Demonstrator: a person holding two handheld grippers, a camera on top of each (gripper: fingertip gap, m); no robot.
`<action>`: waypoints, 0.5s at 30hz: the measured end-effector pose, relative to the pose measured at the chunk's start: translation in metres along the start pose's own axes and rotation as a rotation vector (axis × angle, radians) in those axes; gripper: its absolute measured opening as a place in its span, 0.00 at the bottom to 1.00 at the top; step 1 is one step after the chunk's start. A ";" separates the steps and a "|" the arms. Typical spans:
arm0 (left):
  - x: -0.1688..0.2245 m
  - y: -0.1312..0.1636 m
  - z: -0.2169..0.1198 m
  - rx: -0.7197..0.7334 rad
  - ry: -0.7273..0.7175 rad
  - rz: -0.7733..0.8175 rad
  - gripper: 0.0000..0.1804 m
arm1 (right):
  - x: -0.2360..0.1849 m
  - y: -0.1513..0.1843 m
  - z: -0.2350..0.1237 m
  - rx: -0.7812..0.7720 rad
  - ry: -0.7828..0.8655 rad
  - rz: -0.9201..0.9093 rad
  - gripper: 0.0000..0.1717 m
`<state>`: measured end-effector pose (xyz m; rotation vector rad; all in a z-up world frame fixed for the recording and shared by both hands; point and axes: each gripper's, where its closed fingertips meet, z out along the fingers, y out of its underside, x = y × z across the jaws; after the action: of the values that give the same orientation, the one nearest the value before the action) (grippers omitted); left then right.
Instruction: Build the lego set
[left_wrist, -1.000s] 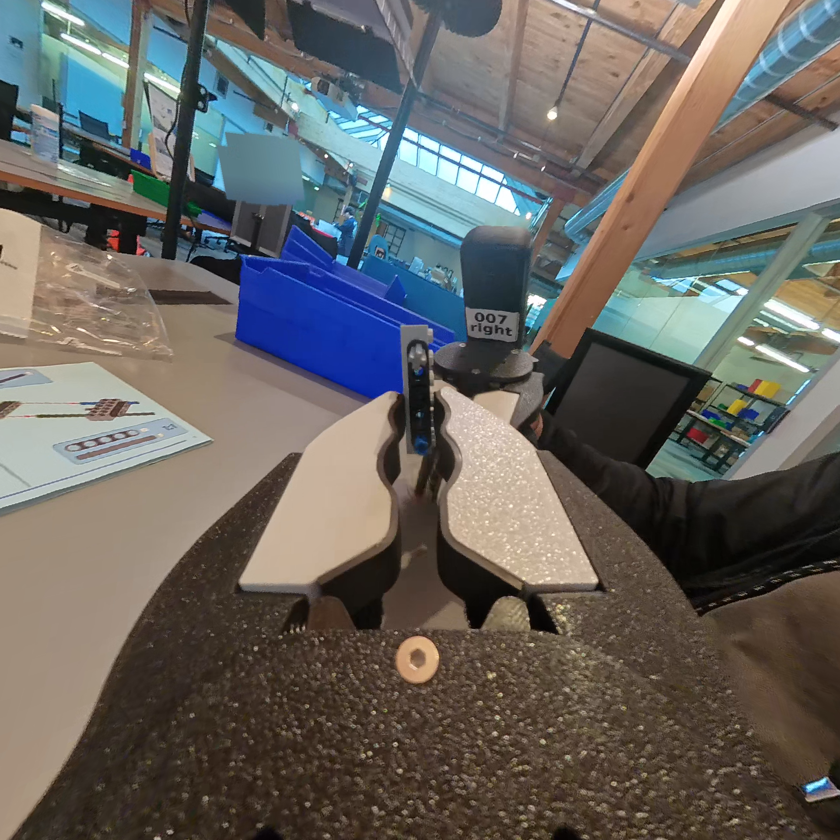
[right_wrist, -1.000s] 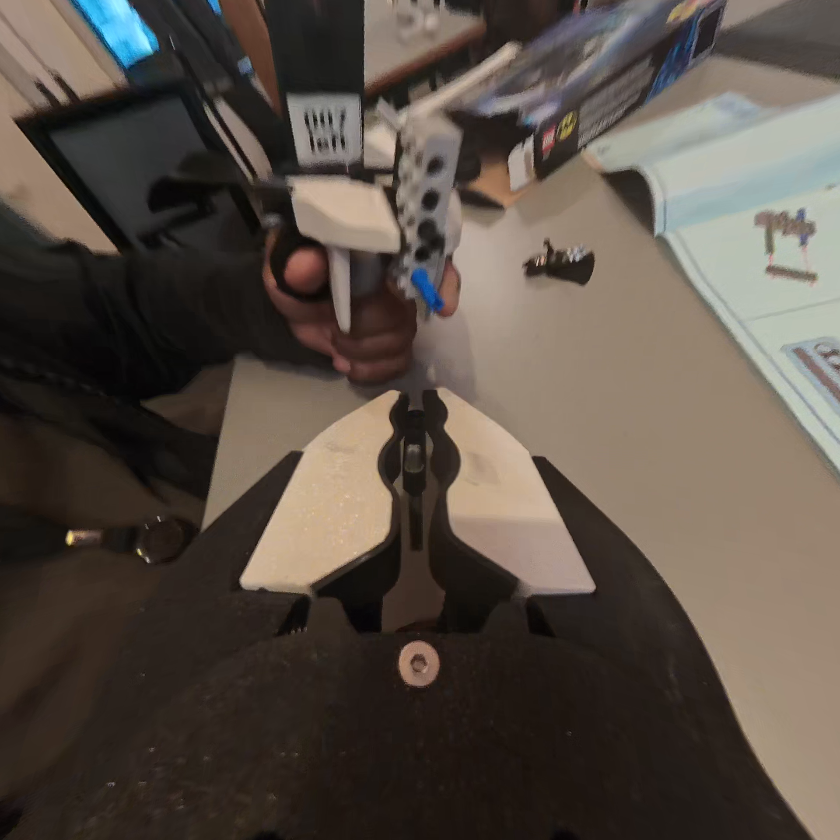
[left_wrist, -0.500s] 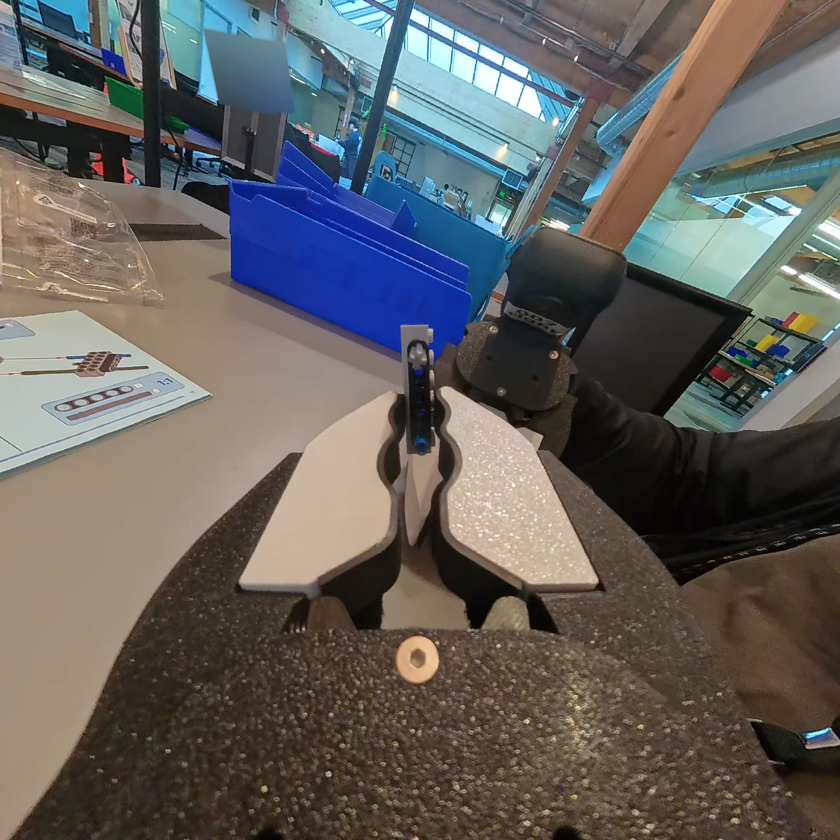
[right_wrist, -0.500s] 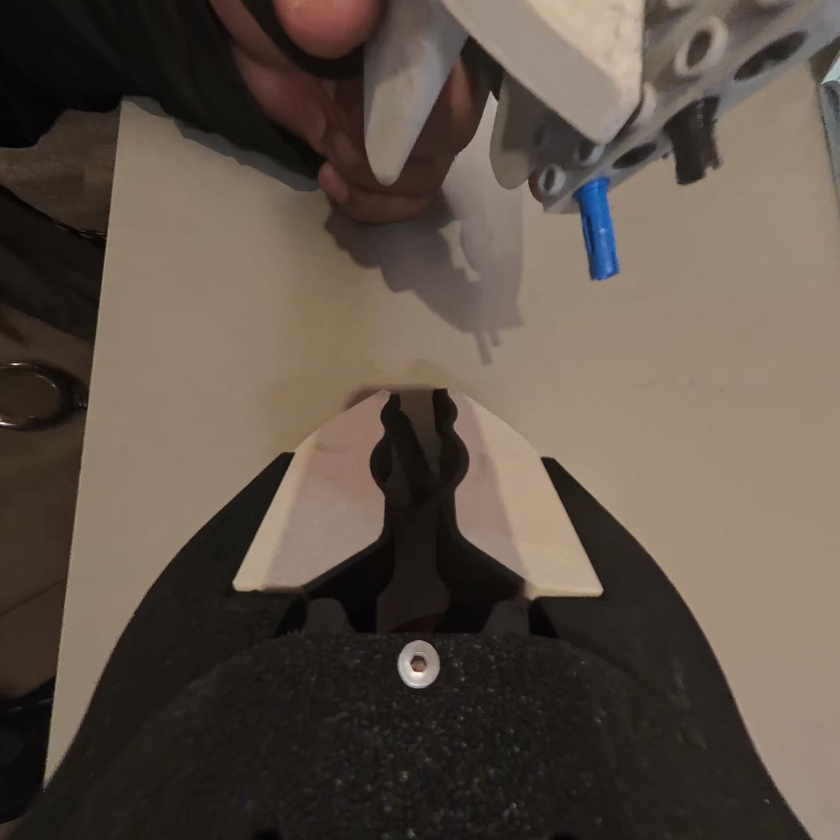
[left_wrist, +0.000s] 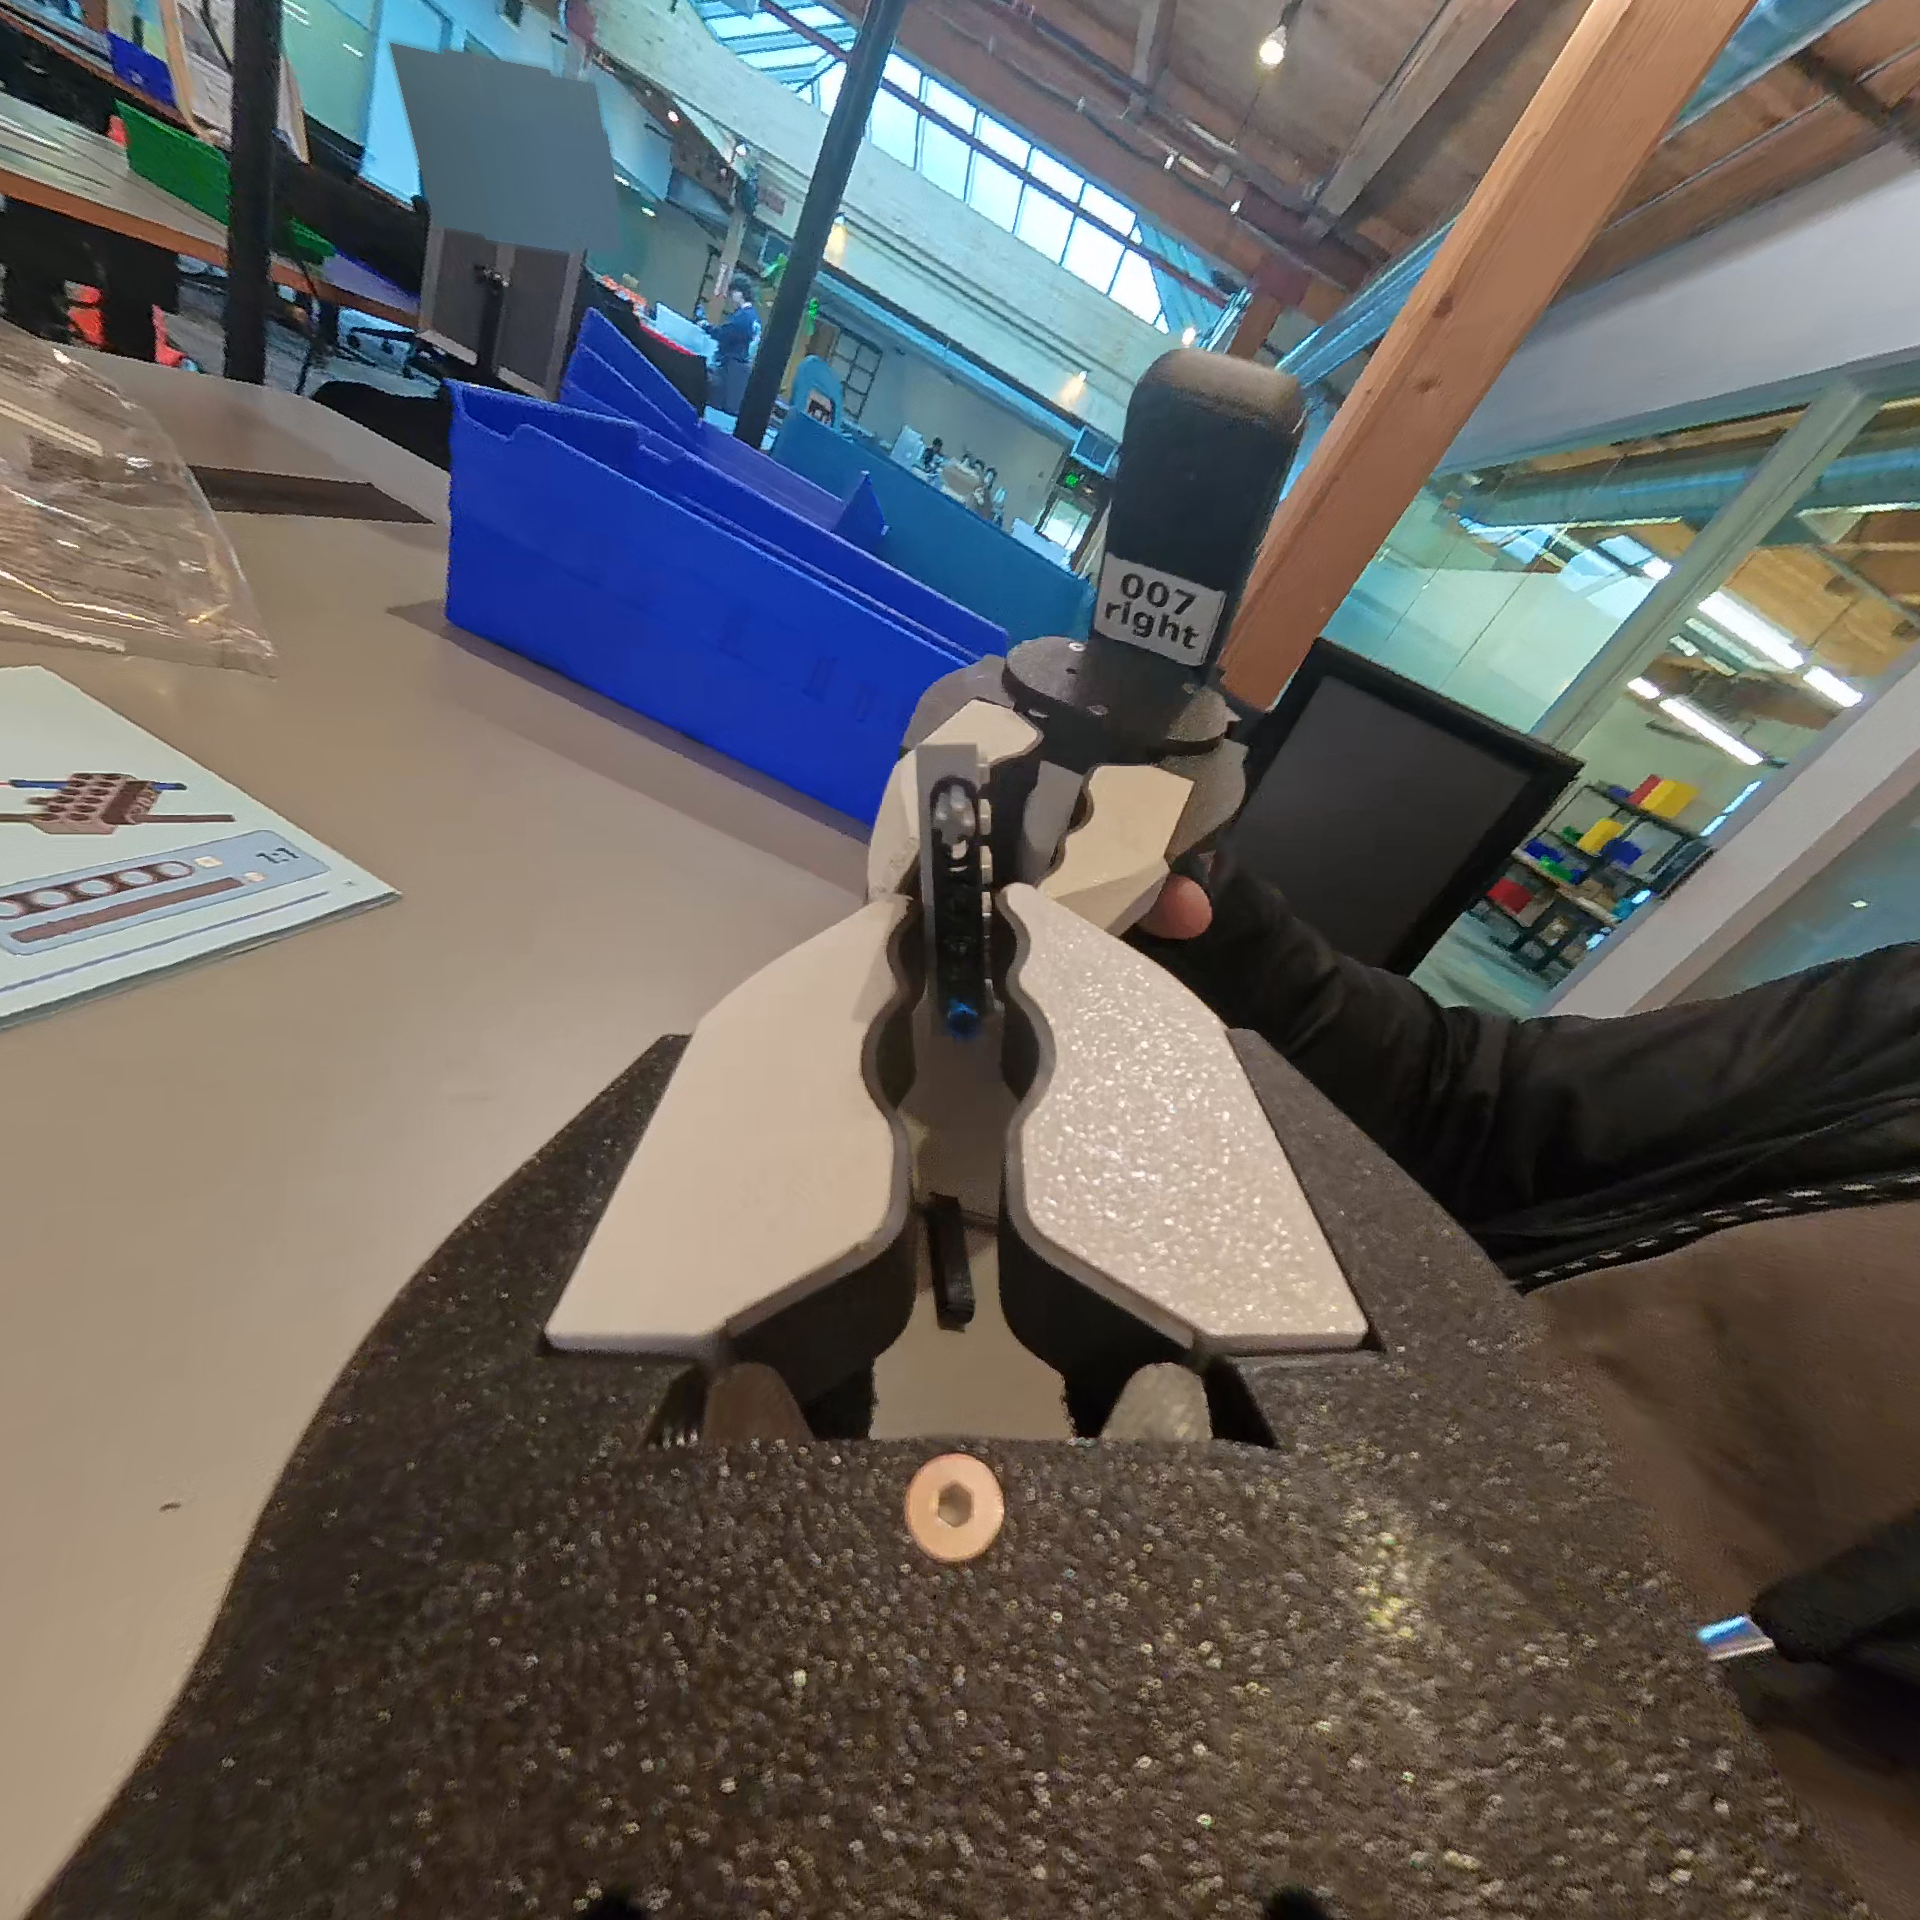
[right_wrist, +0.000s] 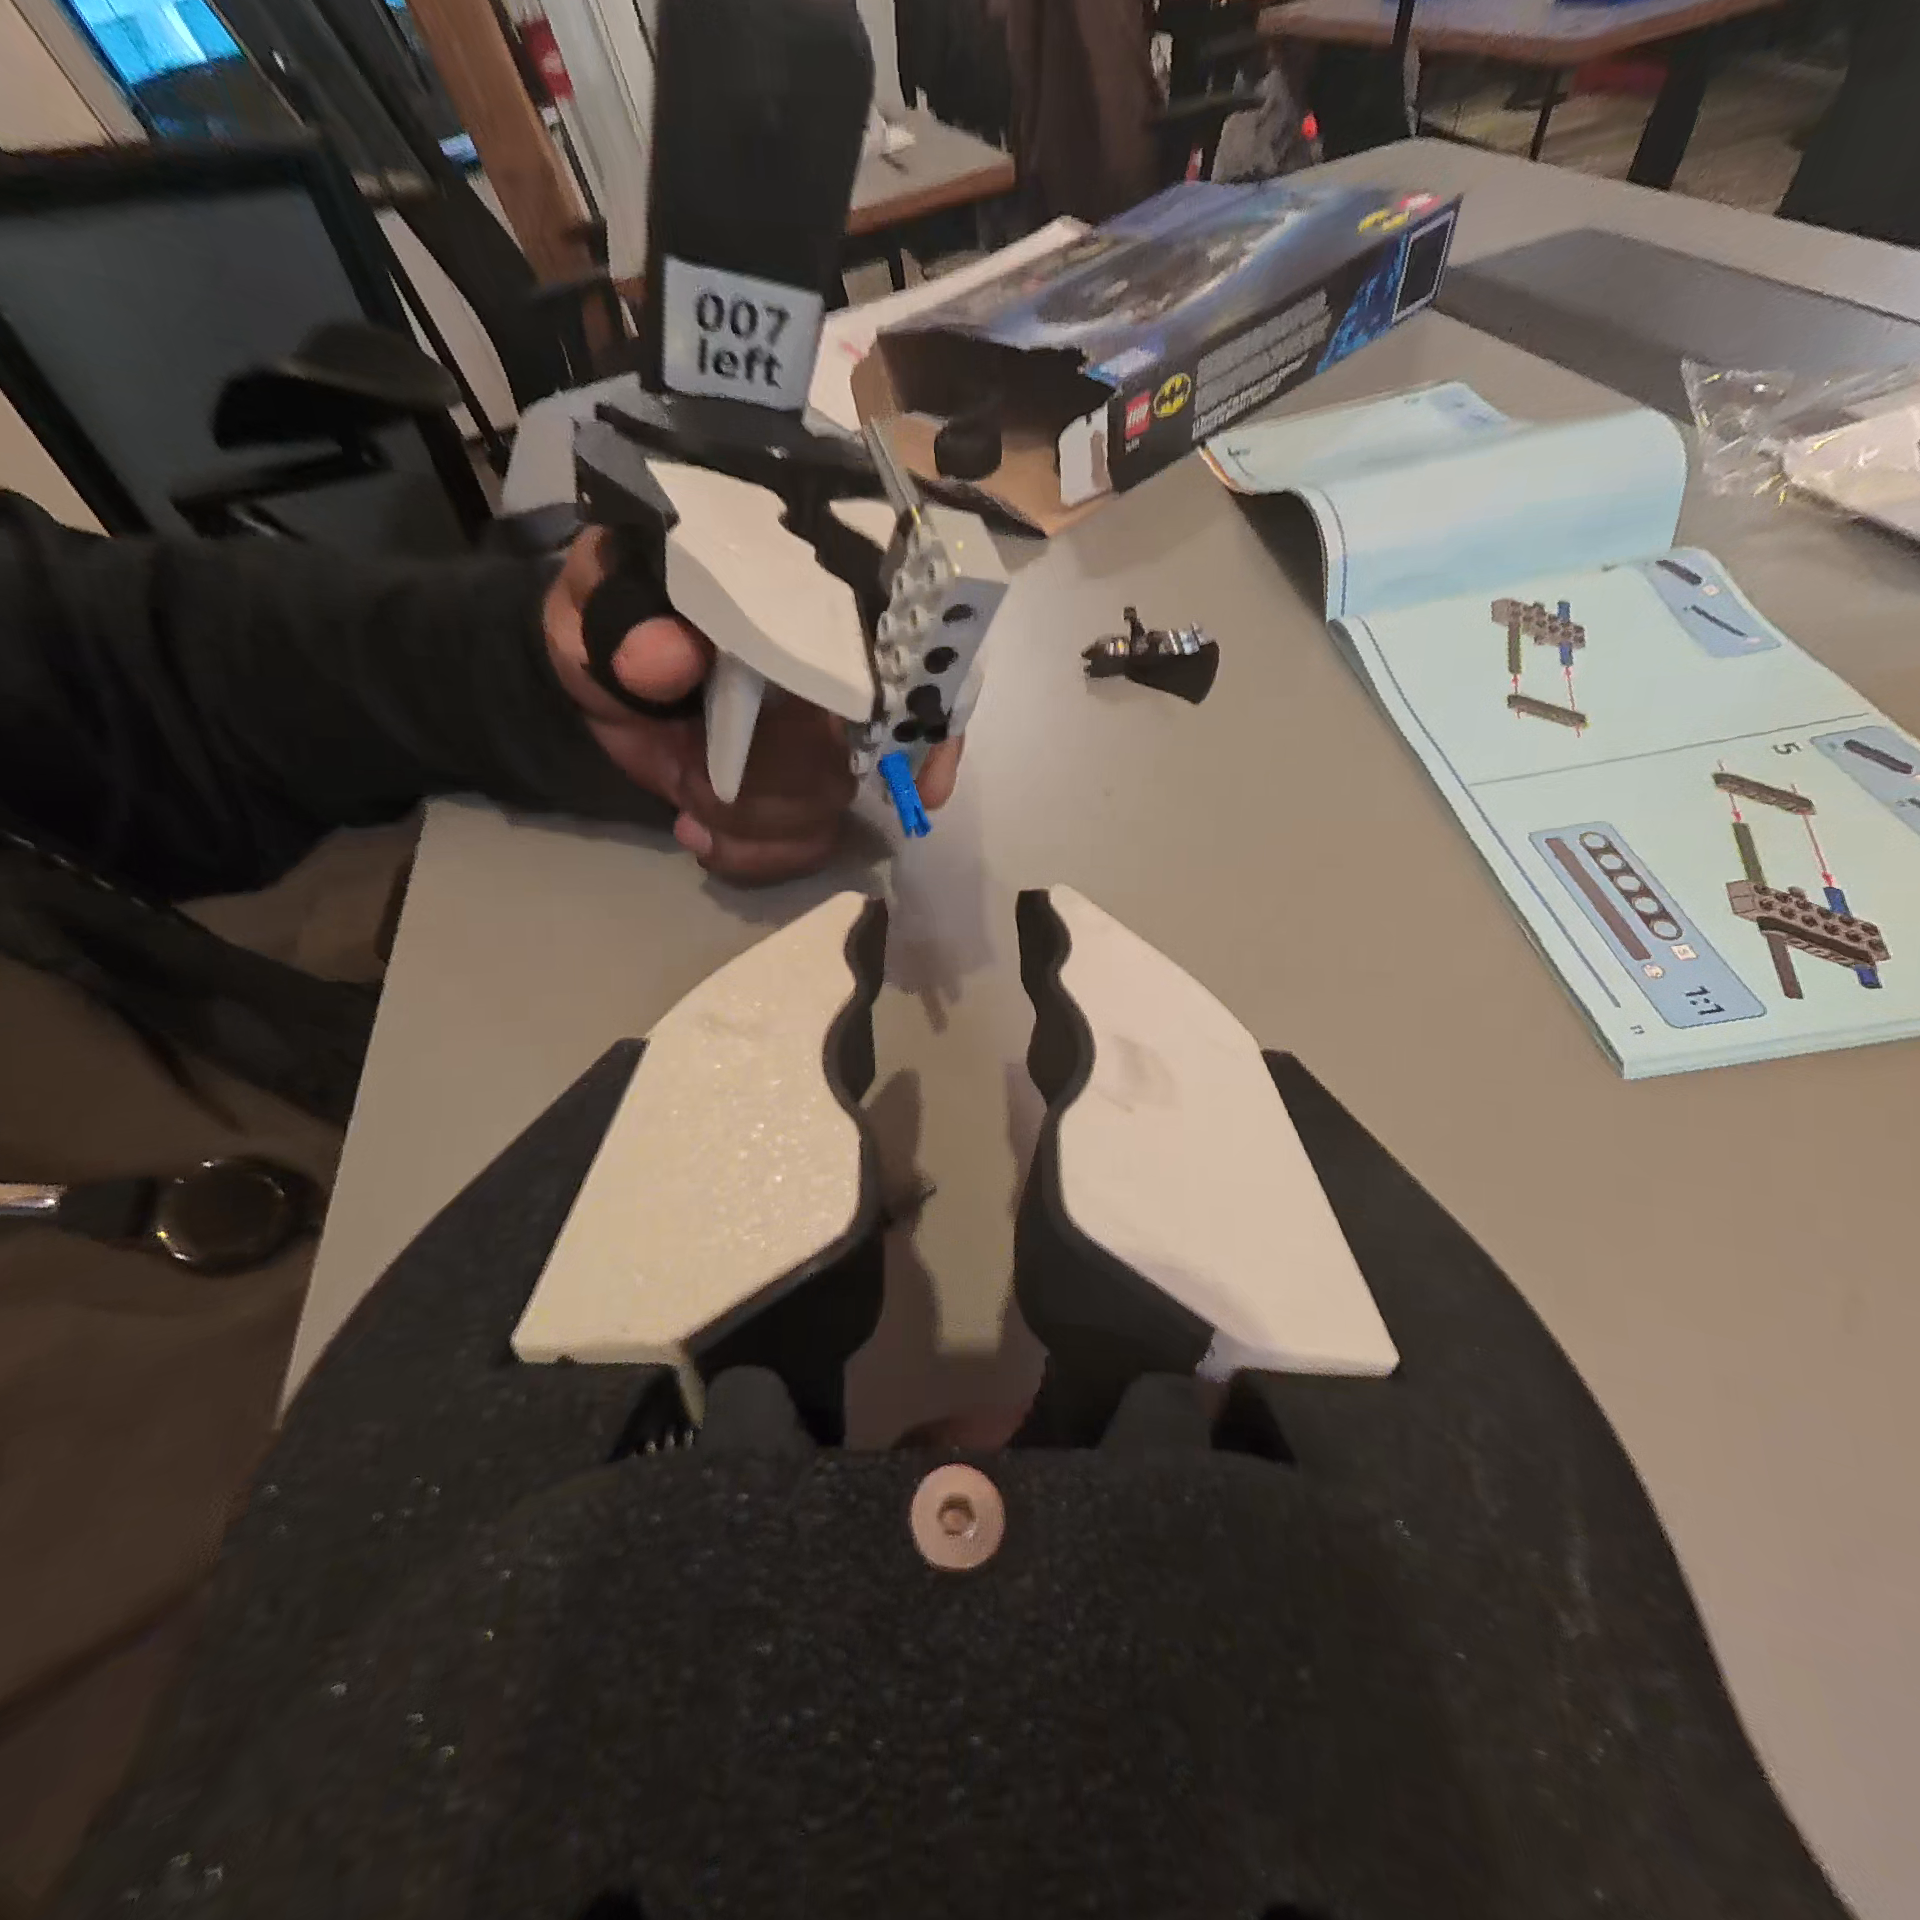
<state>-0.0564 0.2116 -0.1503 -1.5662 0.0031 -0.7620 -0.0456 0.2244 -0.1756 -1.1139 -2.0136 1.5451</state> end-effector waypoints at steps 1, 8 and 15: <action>0.001 -0.001 0.000 0.009 0.009 -0.008 0.06 | 0.000 -0.002 0.000 0.011 0.001 0.000 0.15; -0.001 0.003 0.001 -0.017 -0.012 0.005 0.06 | -0.007 0.028 0.004 -0.175 0.022 -0.079 0.15; -0.001 0.010 0.004 -0.074 -0.031 0.026 0.06 | -0.030 0.061 -0.009 -0.338 -0.008 -0.071 0.15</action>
<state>-0.0511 0.2136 -0.1596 -1.6453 0.0295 -0.7241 0.0011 0.2126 -0.2243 -1.1400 -2.3527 1.2035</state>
